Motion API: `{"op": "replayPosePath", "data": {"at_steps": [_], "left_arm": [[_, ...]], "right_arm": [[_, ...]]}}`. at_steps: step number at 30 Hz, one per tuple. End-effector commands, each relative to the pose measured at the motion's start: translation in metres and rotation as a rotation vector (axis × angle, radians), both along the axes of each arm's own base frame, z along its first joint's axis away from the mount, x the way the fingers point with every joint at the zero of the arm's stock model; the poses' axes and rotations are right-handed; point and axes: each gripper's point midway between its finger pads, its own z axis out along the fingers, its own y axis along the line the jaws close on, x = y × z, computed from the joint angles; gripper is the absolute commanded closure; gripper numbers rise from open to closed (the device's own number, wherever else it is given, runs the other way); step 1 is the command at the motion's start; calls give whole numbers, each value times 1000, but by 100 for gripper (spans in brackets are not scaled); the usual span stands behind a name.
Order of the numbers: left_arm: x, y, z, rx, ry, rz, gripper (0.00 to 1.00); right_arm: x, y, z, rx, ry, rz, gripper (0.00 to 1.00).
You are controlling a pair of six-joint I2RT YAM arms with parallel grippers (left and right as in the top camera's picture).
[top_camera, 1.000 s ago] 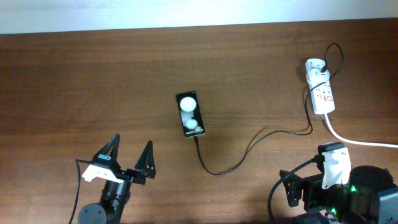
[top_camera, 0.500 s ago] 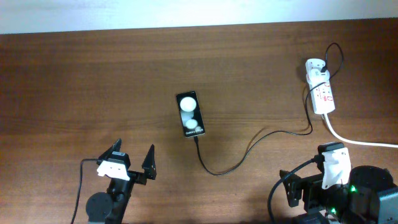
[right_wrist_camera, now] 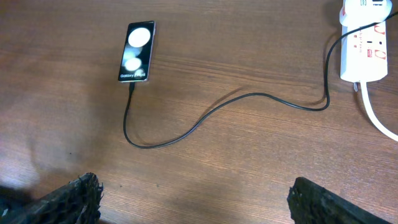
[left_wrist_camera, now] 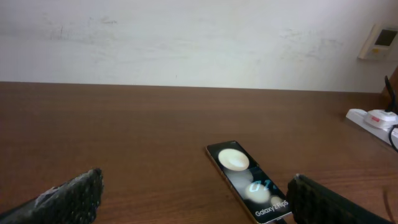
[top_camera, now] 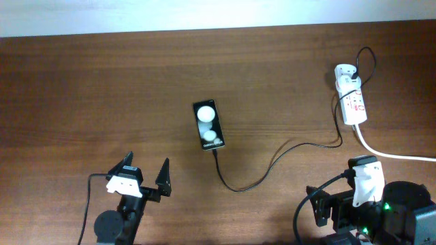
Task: Plug charger to phone and switch on socket
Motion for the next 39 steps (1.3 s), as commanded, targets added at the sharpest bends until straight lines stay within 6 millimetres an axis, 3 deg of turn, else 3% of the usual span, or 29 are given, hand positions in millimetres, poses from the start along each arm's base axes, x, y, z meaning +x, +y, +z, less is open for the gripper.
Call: {"op": "replayPosePath", "data": {"at_steps": [1, 7, 9, 10, 15, 19, 21, 24, 26, 39], "left_arm": [[-1, -1, -1, 17, -3, -10, 1], [-1, -1, -1, 17, -3, -10, 1], [-1, -1, -1, 17, -3, -10, 1], [-1, -1, -1, 18, -3, -10, 1], [-1, -1, -1, 17, -3, -10, 1], [-1, -1, -1, 18, -3, -10, 1], [-1, -1, -1, 17, -3, -10, 1], [-1, -1, -1, 18, -3, -10, 1], [-1, -1, -1, 17, -3, -10, 1], [-1, -1, -1, 18, -3, -10, 1]], "right_arm": [[-2, 3, 0, 0, -8, 26, 1], [-6, 5, 10, -5, -82, 64, 1], [7, 9, 24, 26, -226, 63, 1], [15, 11, 21, 35, -277, 65, 1], [71, 30, -41, 101, -513, 67, 1], [88, 33, -71, 160, -743, 54, 1], [93, 34, -84, 163, -764, 47, 1], [97, 24, -86, 139, -760, -9, 1], [97, 22, -108, 109, -675, -15, 1], [97, 22, -107, 111, -679, -14, 1]]}}
